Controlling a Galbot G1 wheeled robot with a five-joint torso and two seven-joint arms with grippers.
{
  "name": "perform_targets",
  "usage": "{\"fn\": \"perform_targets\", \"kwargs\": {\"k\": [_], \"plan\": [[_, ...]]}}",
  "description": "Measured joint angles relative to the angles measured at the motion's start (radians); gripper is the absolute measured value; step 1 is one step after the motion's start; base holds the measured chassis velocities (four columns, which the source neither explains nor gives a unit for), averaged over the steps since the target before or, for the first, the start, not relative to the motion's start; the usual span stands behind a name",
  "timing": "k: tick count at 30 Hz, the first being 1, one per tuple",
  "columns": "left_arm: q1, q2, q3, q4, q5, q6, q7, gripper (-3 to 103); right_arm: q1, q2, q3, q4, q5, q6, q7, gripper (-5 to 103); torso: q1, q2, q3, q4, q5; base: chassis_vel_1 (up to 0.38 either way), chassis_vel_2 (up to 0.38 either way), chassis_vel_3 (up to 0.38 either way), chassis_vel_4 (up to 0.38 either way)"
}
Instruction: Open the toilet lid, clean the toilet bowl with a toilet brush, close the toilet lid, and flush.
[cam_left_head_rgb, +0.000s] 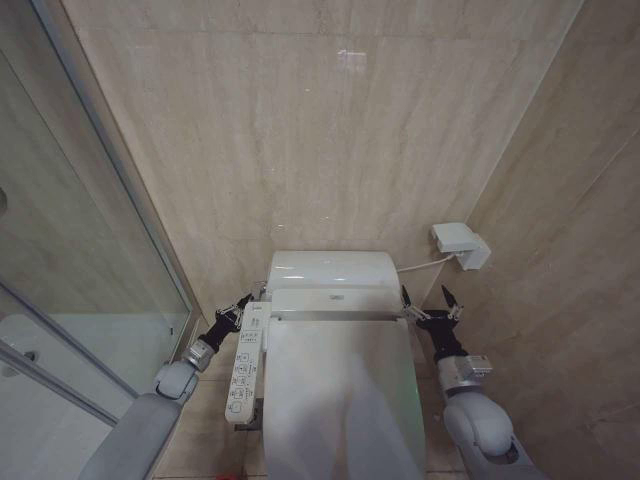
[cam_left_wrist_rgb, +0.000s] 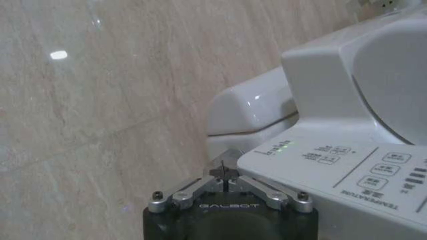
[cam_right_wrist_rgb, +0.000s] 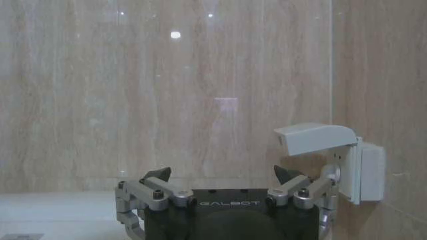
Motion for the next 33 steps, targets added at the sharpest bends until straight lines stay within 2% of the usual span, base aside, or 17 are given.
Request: {"fn": "perform_targets", "kwargs": {"k": [9,10,12,22,26,28,33], "plan": [[0.004,-0.014,0.001,0.043,0.011,-0.013,0.01,0,0.0,0.0,0.0,0.0,0.0,0.0,0.0,100,0.0,0.0,0.0,-0.0012,-0.0007,0.0,0.0,0.0,0.0],[-0.001,-0.016,0.0,0.05,0.011,-0.014,0.01,0,0.0,0.0,0.0,0.0,0.0,0.0,0.0,100,0.0,0.0,0.0,-0.0011,-0.0023,0.0,0.0,0.0,0.0],[-0.01,-0.016,0.004,0.06,0.011,-0.015,0.01,0,0.0,0.0,0.0,0.0,0.0,0.0,0.0,100,0.0,0.0,0.0,-0.0013,-0.0008,0.0,0.0,0.0,0.0],[-0.04,-0.033,0.013,0.083,0.011,-0.014,0.002,0,0.0,0.0,0.0,0.0,0.0,0.0,0.0,100,0.0,0.0,0.0,-0.0004,-0.0006,0.0,0.0,0.0,0.0],[-0.009,-0.044,-0.032,0.06,0.021,0.002,-0.021,0,0.0,0.0,0.0,0.0,0.0,0.0,0.0,100,0.0,0.0,0.0,-0.0017,-0.0013,0.0,0.0,0.0,0.0],[0.022,-0.038,-0.06,0.029,0.023,0.033,-0.072,0,0.0,0.0,0.0,0.0,0.0,0.0,0.0,100,0.0,0.0,0.0,-0.002,-0.0012,0.0,0.0,0.0,0.0],[0.04,-0.013,-0.069,0.002,0.027,0.034,-0.092,0,0.0,0.0,0.0,0.0,0.0,0.0,0.0,100,0.0,0.0,0.0,-0.0008,-0.001,0.0,0.0,0.0,0.0]]}}
